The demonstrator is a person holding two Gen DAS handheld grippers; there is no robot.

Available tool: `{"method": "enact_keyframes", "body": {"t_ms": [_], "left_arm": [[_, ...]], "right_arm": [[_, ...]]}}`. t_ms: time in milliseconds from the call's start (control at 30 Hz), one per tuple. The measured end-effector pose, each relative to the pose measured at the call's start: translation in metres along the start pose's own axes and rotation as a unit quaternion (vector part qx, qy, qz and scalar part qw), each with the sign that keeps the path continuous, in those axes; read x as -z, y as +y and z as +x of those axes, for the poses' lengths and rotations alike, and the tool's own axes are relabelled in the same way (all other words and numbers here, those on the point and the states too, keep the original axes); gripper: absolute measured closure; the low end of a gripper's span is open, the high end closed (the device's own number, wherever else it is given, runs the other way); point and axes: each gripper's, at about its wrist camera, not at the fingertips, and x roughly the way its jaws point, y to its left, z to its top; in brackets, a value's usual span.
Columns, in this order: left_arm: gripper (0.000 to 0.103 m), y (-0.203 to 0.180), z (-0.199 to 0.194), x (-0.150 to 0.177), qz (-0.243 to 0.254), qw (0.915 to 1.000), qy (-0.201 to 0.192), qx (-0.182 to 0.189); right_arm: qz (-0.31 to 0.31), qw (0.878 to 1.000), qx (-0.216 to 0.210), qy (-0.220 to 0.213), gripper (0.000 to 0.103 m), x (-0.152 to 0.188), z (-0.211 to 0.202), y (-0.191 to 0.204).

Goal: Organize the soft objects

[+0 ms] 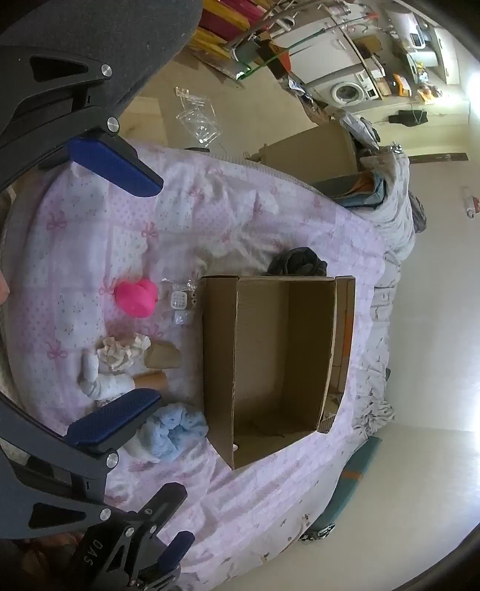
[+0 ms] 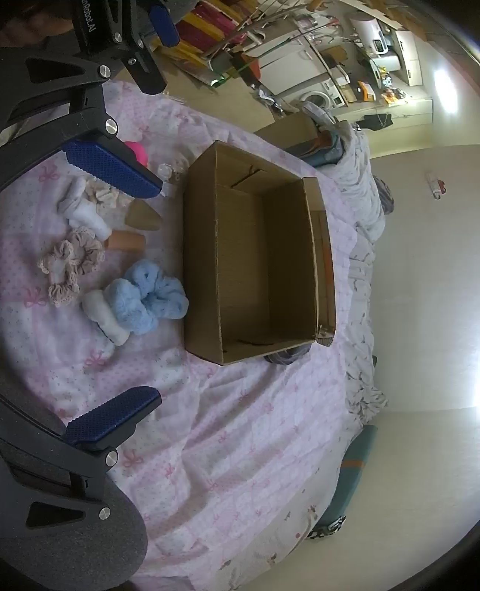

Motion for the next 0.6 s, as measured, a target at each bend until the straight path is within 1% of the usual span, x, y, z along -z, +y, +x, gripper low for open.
{"method": "enact_keyframes", "body": {"t_ms": [67, 100, 600], "left_arm": [[0.000, -0.0017, 0.0002, -0.0001, 0.001, 1.0000, -0.001, -0.001], [0.000, 0.0009, -0.0001, 0.0001, -0.004, 1.0000, -0.001, 0.005], [0.000, -0.0006, -0.0005, 0.0003, -0.005, 1.0000, -0.004, 0.005]], "right_arm": [[0.000, 1.000, 0.000, 0.000, 0.000, -0.0001, 0.0000, -0.0001], [0.000, 1.000, 0.000, 0.000, 0.000, -0.0001, 0.0001, -0.0002], [0.002, 1.000, -0.002, -0.001, 0.000, 0.0005, -0.0008, 0.0001]]}}
